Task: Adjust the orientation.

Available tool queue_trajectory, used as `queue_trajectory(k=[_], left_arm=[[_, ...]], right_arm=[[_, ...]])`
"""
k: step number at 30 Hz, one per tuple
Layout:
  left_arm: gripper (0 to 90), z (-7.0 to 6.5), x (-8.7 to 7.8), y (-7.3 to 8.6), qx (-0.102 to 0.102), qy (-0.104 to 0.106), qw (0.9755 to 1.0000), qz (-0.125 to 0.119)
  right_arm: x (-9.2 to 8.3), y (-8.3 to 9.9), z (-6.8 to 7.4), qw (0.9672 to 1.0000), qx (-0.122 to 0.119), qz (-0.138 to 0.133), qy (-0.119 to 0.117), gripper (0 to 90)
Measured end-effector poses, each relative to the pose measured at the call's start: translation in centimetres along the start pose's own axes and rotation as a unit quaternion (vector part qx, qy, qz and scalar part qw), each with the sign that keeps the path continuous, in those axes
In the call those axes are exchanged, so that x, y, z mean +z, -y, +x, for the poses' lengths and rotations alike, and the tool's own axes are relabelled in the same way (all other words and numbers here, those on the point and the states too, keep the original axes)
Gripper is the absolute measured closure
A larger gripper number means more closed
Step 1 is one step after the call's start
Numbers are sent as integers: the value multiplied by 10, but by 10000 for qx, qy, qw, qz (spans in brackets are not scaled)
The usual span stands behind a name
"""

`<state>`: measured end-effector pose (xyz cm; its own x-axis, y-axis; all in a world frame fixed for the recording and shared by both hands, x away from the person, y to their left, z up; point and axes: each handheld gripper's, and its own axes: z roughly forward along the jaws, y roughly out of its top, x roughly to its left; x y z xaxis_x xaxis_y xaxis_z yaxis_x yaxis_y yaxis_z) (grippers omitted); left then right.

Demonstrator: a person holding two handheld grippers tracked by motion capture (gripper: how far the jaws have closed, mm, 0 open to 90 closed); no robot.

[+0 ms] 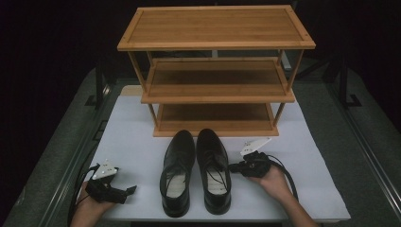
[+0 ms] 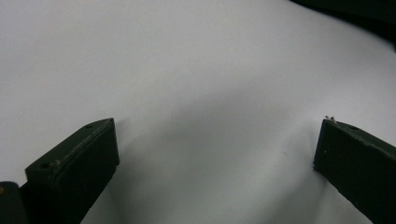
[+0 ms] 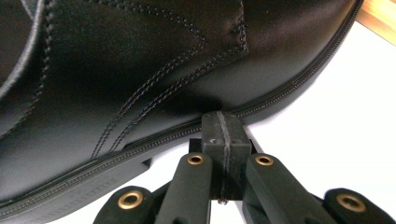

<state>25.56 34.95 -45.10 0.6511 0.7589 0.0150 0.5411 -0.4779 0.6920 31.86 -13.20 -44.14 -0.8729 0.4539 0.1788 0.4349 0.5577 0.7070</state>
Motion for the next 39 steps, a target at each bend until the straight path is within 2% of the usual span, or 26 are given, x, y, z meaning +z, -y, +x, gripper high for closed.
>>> queue_trajectory(k=[5,15,24,26,30,33,39], left_arm=[[0,0,0,0,-5,7,10000,6],[0,0,0,0,8,1,10000,16],[0,0,0,0,9,-1,10000,21],[0,0,0,0,12,-3,10000,21],[0,0,-1,-1,-55,14,10000,12],[0,1,-1,-2,-138,44,9999,2],[0,-1,-4,-9,-169,120,9998,-30]], right_arm=[[2,-1,5,10000,-55,17,-47,898],[6,0,24,9994,-227,53,-270,898],[7,0,29,9990,-250,56,-364,895],[5,0,27,9992,-215,45,-338,861],[-5,-1,21,9997,26,-132,-210,766],[-15,-1,19,9996,127,-245,3,682],[-27,-4,21,9990,277,-329,153,599]])
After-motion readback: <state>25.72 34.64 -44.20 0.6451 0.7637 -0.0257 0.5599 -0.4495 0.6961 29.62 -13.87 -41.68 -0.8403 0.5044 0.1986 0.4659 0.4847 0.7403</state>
